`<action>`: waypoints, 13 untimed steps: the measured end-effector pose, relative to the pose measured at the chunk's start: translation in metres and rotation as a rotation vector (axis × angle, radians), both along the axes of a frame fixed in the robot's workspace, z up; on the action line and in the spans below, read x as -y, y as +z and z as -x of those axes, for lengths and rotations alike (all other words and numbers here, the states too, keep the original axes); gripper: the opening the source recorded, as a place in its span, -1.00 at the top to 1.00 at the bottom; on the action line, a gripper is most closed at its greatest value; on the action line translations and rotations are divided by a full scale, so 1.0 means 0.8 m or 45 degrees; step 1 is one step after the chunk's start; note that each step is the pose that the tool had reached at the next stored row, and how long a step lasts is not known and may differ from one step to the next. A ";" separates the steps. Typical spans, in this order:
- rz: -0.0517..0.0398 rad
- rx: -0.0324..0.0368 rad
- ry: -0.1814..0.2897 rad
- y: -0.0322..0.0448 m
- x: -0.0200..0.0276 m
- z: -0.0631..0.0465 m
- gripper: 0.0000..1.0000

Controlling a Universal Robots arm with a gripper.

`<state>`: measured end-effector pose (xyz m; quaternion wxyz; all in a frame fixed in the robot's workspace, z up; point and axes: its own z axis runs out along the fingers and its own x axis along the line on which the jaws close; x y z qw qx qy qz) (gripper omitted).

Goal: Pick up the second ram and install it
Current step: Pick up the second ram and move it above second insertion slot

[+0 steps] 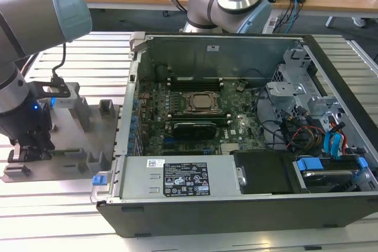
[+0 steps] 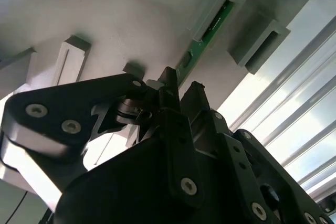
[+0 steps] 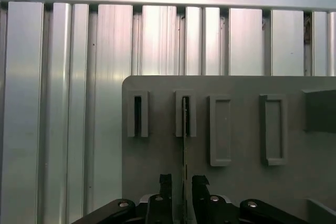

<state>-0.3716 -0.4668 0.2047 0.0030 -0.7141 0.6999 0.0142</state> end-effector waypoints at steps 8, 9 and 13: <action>-0.002 0.0089 -0.018 -0.0009 0.0001 0.004 0.40; -0.018 0.0087 -0.021 -0.0011 0.0000 0.005 0.40; -0.032 0.0086 -0.023 -0.0015 0.0000 0.005 0.40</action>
